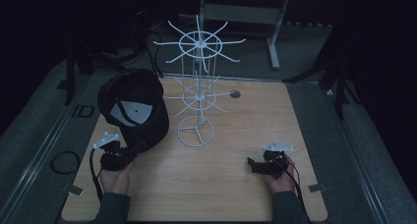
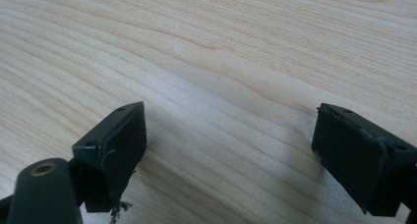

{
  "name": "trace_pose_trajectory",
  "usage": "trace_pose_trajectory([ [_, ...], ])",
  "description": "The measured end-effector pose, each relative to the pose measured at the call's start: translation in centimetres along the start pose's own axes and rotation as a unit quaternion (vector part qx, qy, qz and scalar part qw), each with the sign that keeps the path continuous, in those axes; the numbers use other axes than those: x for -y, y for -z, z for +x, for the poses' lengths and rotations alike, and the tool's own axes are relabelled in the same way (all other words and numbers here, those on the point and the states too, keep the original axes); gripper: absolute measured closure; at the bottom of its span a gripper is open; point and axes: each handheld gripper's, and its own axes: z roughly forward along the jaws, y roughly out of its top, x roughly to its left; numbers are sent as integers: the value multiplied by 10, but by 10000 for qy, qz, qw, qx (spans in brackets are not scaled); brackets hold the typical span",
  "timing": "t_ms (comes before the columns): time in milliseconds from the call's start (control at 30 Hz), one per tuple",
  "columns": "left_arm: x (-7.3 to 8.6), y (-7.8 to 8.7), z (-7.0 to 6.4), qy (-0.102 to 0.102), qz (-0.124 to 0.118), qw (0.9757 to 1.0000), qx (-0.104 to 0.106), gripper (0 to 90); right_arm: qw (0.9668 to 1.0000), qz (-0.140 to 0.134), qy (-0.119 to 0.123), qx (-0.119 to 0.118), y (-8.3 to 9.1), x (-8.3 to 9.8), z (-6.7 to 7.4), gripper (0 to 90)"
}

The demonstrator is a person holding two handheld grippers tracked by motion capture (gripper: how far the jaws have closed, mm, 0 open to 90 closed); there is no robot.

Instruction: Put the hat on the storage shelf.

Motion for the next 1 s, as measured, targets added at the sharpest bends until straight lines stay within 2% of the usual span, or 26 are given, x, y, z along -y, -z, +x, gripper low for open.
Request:
trace_pose_trajectory([
  [1000, -15, 14, -9, -261, -84, 9995, -181, 862, 10000, -6, 10, 1, 0, 0, 0, 130],
])
